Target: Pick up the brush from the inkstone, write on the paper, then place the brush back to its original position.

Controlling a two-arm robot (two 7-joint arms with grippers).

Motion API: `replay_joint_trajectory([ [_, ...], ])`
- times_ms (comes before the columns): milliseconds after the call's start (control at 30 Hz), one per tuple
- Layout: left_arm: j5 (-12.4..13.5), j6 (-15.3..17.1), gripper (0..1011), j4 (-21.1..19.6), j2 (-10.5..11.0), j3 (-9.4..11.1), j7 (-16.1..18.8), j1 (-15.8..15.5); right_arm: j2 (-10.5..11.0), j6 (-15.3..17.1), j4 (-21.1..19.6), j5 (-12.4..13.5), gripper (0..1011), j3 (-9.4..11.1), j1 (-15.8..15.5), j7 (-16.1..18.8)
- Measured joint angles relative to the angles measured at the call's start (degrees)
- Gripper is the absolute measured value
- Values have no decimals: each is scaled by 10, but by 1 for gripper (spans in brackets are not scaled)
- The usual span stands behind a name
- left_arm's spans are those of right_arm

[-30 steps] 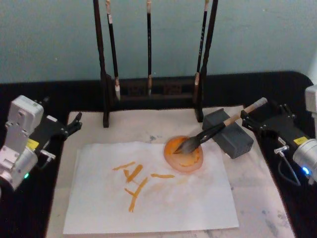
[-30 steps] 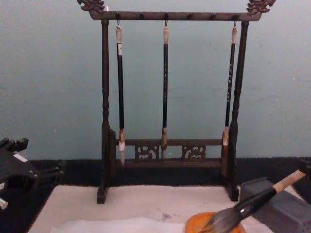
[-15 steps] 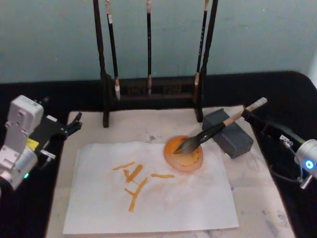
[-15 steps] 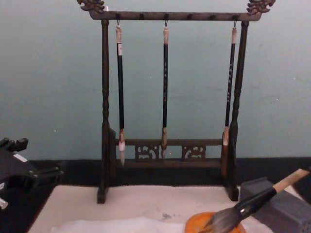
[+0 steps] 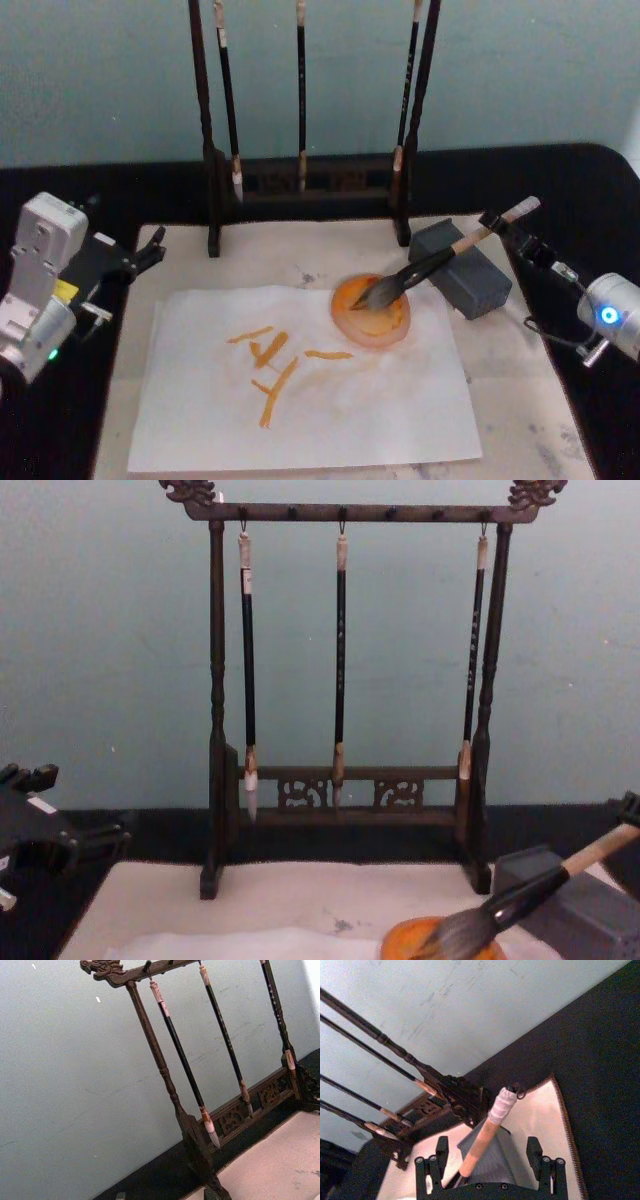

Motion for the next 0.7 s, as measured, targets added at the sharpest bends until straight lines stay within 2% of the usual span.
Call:
replay_joint_trajectory([
  [133, 0, 0, 1010, 0, 0, 0, 0, 0, -14, 0, 21, 23, 1000, -2, 15, 2],
  [400, 0, 0, 1010, 0, 0, 0, 0, 0, -30, -5, 51, 51, 1000, -5, 36, 7],
  [700, 0, 0, 1010, 0, 0, 0, 0, 0, -34, -14, 75, 73, 1000, -7, 50, 13],
])
